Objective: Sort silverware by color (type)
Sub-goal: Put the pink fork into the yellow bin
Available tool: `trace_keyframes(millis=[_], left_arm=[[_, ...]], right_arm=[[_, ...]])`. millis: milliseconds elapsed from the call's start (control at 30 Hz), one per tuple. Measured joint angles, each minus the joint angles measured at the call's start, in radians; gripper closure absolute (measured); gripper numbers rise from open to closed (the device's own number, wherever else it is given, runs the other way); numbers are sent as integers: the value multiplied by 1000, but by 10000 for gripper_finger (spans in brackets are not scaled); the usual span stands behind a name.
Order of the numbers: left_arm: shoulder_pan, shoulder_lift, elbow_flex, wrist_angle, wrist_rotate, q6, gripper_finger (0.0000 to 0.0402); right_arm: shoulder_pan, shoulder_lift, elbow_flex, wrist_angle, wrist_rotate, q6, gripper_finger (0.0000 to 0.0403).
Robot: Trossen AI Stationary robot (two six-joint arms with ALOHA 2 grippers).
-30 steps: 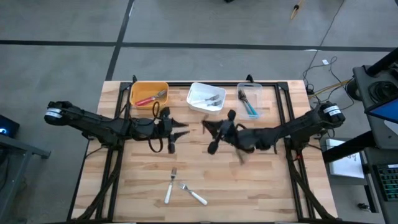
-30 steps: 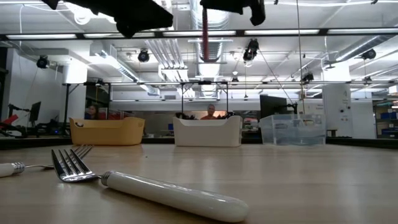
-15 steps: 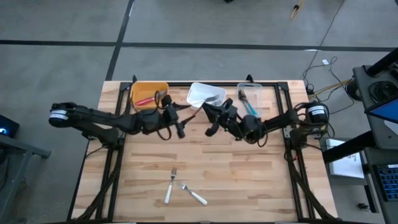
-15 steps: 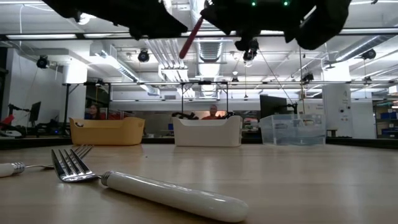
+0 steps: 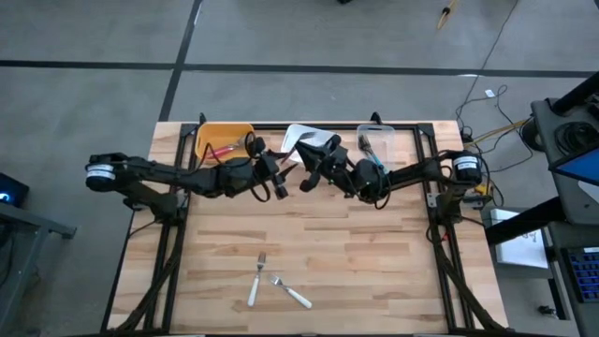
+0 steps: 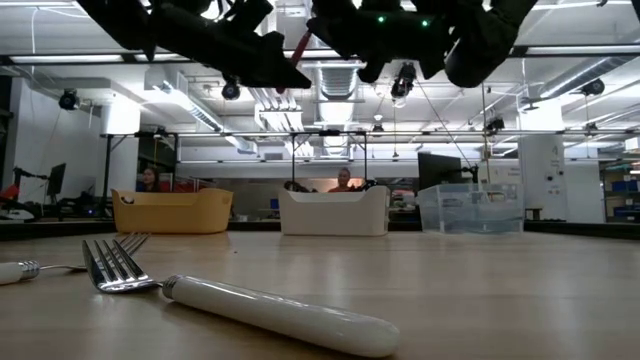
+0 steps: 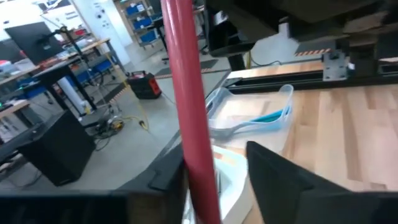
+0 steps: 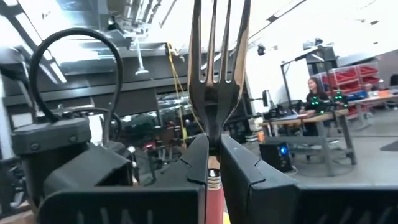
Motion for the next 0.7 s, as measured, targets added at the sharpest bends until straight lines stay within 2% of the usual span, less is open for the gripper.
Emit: trace_keyframes(millis=[167, 233, 300, 367, 500, 700], left_arm=[[15, -15, 0, -19, -35, 0, 363], [33, -28, 0, -28, -41, -11, 389], [63, -43, 0, -67, 6, -55, 390], [115, -52, -3, -105, 114, -112, 394], [218, -54, -3, -103, 286, -165, 397], [265, -78, 0, -96, 383, -182, 398]], right_arm=[[-26, 3, 0, -12, -18, 43, 390], [-39, 0, 0, -33, -17, 52, 390], [-50, -3, 1, -73, -22, 88, 390], [-62, -3, 2, -108, -25, 112, 388], [-102, -8, 15, -163, -45, 94, 359], [-145, -25, 53, -368, -124, 127, 297]])
